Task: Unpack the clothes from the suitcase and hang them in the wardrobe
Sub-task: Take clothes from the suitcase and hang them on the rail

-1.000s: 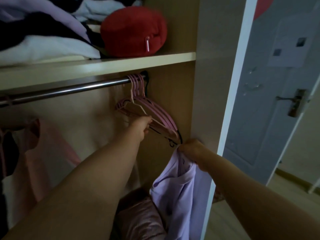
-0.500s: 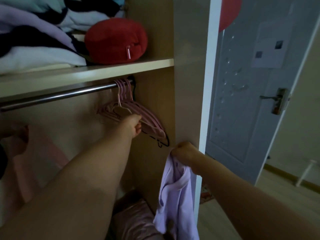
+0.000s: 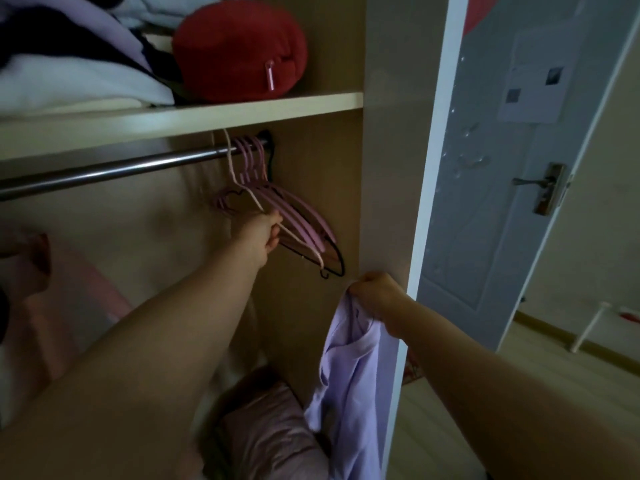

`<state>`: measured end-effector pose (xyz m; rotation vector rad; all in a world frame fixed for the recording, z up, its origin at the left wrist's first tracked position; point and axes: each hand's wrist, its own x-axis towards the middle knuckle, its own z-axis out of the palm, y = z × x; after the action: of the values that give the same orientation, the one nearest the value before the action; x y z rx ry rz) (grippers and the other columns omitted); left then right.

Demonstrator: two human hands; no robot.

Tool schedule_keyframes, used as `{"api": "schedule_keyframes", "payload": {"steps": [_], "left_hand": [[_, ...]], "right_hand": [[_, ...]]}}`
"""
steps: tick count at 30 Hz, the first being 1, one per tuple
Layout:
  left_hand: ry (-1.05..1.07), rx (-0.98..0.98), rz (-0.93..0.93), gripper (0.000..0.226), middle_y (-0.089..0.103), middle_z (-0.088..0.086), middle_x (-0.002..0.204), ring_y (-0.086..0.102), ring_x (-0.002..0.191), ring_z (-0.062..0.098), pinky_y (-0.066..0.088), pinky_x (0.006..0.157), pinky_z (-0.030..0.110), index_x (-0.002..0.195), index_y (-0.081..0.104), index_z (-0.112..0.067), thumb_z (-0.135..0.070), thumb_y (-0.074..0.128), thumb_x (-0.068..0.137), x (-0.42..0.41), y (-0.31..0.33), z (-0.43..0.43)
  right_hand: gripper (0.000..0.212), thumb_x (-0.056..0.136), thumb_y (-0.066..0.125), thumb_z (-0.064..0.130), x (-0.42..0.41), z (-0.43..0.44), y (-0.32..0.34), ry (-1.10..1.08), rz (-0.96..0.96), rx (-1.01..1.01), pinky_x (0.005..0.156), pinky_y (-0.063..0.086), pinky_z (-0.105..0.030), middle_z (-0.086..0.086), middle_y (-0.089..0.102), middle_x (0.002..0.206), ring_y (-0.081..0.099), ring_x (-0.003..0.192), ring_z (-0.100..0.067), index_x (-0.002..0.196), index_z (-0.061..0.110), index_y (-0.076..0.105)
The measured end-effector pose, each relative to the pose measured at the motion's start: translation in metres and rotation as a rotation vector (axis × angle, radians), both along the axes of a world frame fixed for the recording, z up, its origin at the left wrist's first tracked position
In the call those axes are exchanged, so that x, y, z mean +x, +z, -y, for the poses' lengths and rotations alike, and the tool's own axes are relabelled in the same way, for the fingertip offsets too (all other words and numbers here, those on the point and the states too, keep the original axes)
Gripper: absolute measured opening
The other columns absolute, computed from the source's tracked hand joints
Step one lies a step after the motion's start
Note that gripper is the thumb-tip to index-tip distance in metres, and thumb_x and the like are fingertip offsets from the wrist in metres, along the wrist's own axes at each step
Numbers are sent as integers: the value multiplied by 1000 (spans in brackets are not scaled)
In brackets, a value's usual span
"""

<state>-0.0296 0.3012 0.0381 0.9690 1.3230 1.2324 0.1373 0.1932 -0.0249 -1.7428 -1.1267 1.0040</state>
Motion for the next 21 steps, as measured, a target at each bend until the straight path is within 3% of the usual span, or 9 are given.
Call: {"api": "schedule_keyframes", "payload": {"steps": [3,5,9,11,13,17,21], "left_hand": [[-83,-30,-33,21,57,-9,69,47,60,0,42,46,12,74,54,-21,-18,56,95,-3,-7,23],[-123,-42,-24,16,60,-9,70,50,61,1,43,44,12,78,55,-21,-16,58,93,1,-14,41],[-163,-53,-4,12,62,-5,75,54,63,2,46,48,14,82,57,-20,-13,61,91,17,-32,83],[-165,-61,-14,14,62,-4,77,55,64,3,46,50,14,80,56,-20,-12,61,91,30,-42,105],[-149,-67,-17,18,62,-3,76,54,63,4,46,48,13,77,53,-19,-10,61,91,45,-52,125],[-121,-55,26,20,62,0,73,56,61,6,49,48,13,75,53,-18,-8,63,89,80,-71,159],[-132,-55,45,15,64,2,73,60,63,9,52,56,20,76,57,-16,-10,65,88,124,-82,186]], "right_hand": [[13,82,60,18,1,10,-9,-14,-45,9,86,55,-42,-17,68,88,65,90,-33,72,11,65],[13,81,61,19,3,19,-17,-23,-77,-4,86,55,-44,-15,69,86,66,89,-33,70,12,65],[13,82,62,18,13,42,-25,-14,-92,22,85,54,-42,-14,69,84,65,88,-31,72,12,67],[22,86,59,14,23,56,-25,-2,-105,42,74,53,-33,-8,64,69,62,75,-24,65,13,64],[27,88,58,14,35,70,-27,6,-115,78,72,51,-33,-2,61,60,58,67,-20,62,12,62],[22,90,57,19,64,107,-30,58,-42,157,65,50,-27,-1,60,62,57,63,-16,72,7,61],[22,96,42,29,91,139,-41,60,248,212,76,48,-41,-3,63,82,60,79,-23,92,13,57]]}}
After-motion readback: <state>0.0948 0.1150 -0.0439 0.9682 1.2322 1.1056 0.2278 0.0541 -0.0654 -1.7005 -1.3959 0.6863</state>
